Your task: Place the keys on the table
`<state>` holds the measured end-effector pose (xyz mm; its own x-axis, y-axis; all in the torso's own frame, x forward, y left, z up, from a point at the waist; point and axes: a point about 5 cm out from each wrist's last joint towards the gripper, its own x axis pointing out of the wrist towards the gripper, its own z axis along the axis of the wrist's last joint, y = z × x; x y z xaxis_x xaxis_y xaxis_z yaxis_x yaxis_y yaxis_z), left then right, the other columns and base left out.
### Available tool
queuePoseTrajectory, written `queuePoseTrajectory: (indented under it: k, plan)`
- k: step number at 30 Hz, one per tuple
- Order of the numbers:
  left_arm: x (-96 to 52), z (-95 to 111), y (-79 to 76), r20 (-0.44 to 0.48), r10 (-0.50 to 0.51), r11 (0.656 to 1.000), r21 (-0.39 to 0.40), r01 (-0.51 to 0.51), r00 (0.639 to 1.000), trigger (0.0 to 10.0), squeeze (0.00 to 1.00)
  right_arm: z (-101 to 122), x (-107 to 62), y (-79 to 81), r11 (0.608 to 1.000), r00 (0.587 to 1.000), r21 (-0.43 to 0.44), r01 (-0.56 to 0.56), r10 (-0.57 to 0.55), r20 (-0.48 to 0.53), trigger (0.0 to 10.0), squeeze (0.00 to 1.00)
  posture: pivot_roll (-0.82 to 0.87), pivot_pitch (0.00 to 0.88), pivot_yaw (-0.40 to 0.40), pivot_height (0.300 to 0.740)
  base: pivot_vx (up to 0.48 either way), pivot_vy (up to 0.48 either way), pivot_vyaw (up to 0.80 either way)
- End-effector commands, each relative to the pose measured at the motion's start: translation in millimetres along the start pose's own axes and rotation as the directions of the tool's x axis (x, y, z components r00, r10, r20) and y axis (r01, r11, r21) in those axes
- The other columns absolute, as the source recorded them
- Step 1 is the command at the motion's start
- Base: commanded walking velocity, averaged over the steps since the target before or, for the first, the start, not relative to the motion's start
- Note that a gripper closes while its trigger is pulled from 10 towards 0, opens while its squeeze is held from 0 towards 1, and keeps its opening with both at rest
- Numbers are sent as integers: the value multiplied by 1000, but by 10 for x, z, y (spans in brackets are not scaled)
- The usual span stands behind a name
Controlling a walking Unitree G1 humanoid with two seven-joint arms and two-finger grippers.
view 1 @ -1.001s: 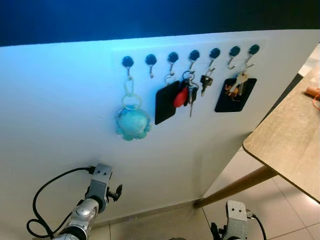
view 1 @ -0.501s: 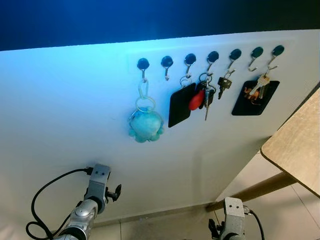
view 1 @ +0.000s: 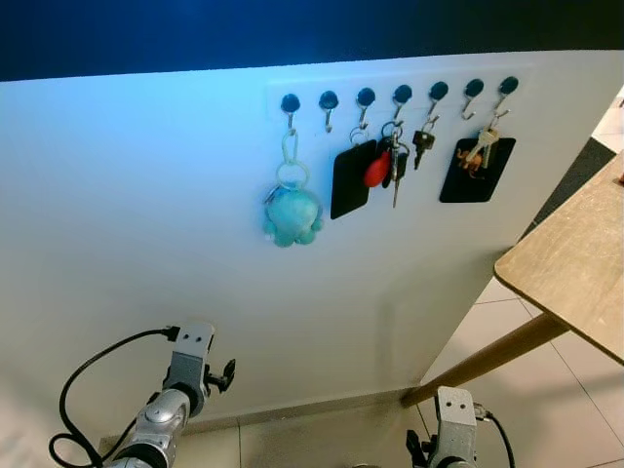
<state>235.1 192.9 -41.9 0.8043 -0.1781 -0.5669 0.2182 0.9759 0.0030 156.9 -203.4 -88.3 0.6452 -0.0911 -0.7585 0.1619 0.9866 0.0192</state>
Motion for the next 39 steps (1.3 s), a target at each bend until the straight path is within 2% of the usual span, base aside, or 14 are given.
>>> queuePoseTrajectory:
  k: [1,15,27,37,39]
  plan:
    - [0,-20,-9,-12,2,1000,-16,-2,1000,10000,0,11,3,9,1000,1000,0,-2,2,6,10000,0,33,26,13,740,-375,0,0]
    - [42,70,-27,9,-5,1000,-6,5,1000,10000,0,23,6,12,1000,1000,3,-1,1,10,10000,0,34,31,17,740,-363,0,0]
    - [76,120,-52,8,1,1000,19,-1,1000,10000,0,24,7,11,1000,1000,5,-1,1,10,10000,0,36,31,18,740,0,0,0]
    - [87,139,-42,8,27,999,17,-27,1000,10000,0,32,9,4,1000,1000,4,1,-1,11,10000,0,33,27,16,740,0,-471,0]
    - [87,139,-18,3,58,998,9,-58,998,10000,0,33,9,1,1000,1000,3,1,-1,12,10000,0,33,27,16,740,0,-240,0]
